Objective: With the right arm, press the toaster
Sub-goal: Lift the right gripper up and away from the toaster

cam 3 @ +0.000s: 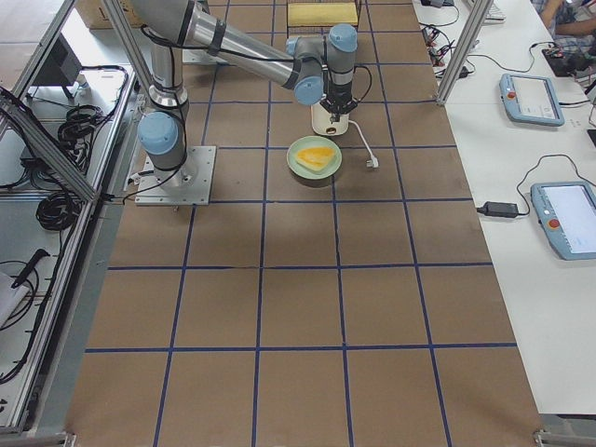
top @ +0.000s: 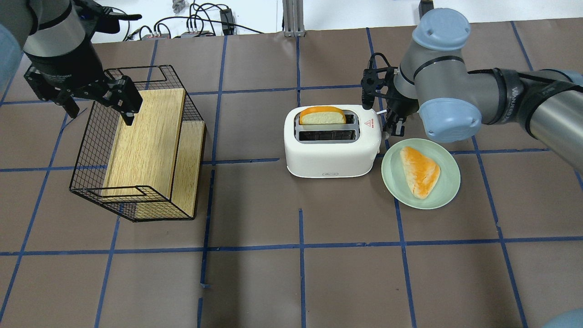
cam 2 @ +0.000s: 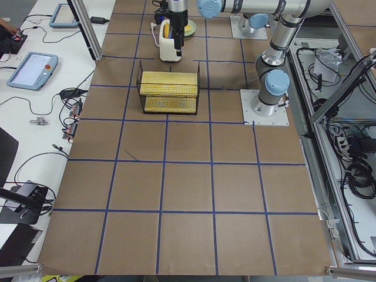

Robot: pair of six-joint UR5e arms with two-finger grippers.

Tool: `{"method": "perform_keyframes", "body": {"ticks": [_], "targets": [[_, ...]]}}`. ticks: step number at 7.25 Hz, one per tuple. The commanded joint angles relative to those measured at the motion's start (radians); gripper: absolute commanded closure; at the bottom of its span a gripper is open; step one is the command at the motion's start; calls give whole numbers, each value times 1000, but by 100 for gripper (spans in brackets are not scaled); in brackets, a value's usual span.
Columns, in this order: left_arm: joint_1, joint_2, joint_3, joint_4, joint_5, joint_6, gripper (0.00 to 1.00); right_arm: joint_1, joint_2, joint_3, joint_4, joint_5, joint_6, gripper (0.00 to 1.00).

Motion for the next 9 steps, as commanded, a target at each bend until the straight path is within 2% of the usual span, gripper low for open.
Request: {"method": "perform_keyframes", "body": {"ticks": [1,2,3,6,7,8,9], "targets": [[0,0,0,-2,0,-1,0,5,-85,-86,172,-6,166,94],[0,0,0,0,0,0,0,5,-110,-137,264,-35,291,94],[0,0,0,0,0,0,0,5,-113,-187,289,-37,476,94],[0,0,0,0,0,-1,0,10,-114,-411,609,-37,971,93],[-2,0,0,-2,0,-1,0,8,-114,-438,633,-20,1147,86],[0,0,0,-2,0,0,0,-3,-136,-448,575,-20,1265,46],[0,0,0,-2,0,0,0,-7,-160,-429,588,-20,1292,29]]}}
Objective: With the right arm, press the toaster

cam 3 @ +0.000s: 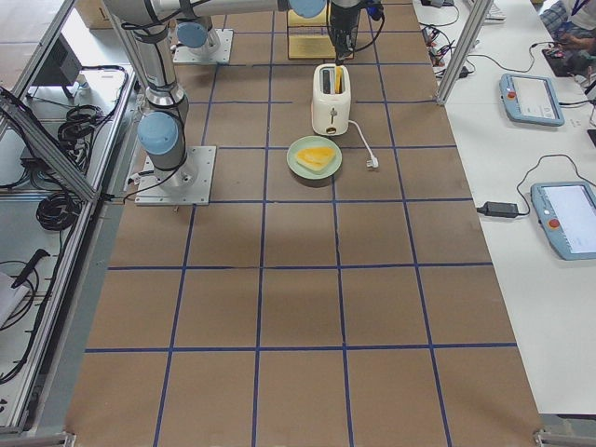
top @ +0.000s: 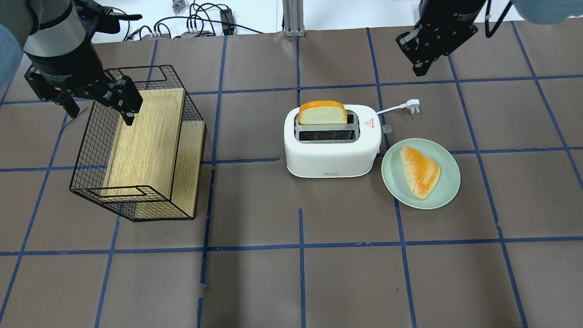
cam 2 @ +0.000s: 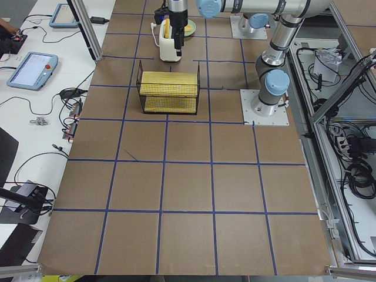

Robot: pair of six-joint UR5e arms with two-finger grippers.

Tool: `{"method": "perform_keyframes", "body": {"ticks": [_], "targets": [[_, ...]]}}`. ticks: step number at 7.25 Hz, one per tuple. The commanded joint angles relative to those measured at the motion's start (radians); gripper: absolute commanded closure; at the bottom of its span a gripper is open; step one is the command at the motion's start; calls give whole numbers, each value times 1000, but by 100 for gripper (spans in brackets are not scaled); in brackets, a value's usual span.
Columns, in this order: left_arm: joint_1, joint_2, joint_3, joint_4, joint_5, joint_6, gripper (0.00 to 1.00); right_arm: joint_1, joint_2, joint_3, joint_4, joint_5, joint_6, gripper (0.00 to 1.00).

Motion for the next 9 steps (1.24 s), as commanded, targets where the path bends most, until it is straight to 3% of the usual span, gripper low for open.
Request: {"method": "perform_keyframes", "body": {"ticks": [1,3,9], "targets": [[0,0,0,0,0,0,0,-21,-26,23,56,0,91,0],[0,0,0,1,0,0,0,-22,-31,50,72,-1,246,0],[0,0,0,1,0,0,0,-21,-51,133,26,-12,205,0]]}}
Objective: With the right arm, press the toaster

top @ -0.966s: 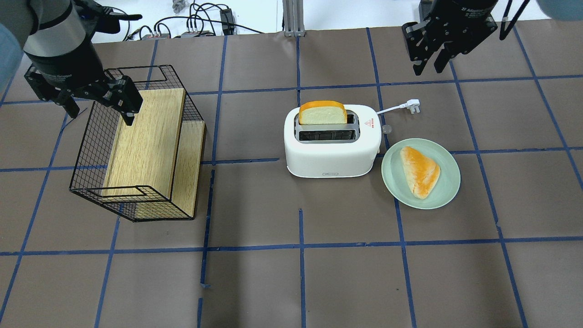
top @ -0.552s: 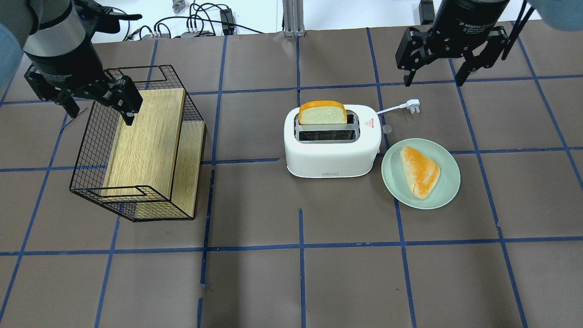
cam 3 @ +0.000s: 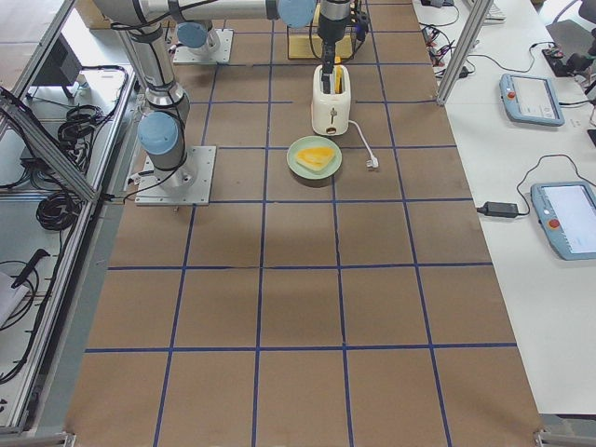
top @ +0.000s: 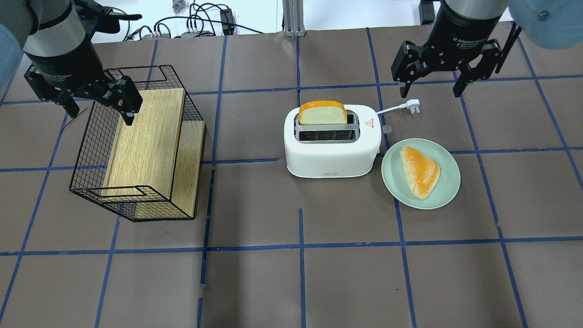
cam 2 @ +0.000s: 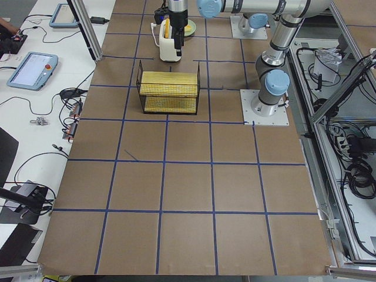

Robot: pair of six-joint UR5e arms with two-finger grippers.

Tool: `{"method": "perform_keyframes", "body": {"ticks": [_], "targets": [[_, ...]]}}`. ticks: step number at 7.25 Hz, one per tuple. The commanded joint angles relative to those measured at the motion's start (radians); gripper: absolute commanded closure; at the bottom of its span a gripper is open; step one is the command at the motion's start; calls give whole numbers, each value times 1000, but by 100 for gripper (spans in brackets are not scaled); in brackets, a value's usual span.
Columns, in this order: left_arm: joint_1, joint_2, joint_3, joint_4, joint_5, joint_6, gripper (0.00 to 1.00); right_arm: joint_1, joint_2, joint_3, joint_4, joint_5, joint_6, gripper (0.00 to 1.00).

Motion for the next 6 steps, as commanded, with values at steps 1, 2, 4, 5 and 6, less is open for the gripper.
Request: {"method": "perform_keyframes", "body": {"ticks": [1,2,4,5,6], "targets": [[0,1,0,0,0,-2,0,-4,-7,12,-21,-3,-6,0],[0,1,0,-2,0,0,0,-4,-7,12,-22,-3,-4,0],[0,1,0,0,0,-2,0,-4,-7,12,-23,-2,-4,0],[0,1,0,0,0,0,0,-4,-13,12,-22,-3,-3,0],[0,1,0,0,0,0,0,-4,-17,13,-22,-3,-1,0]]}}
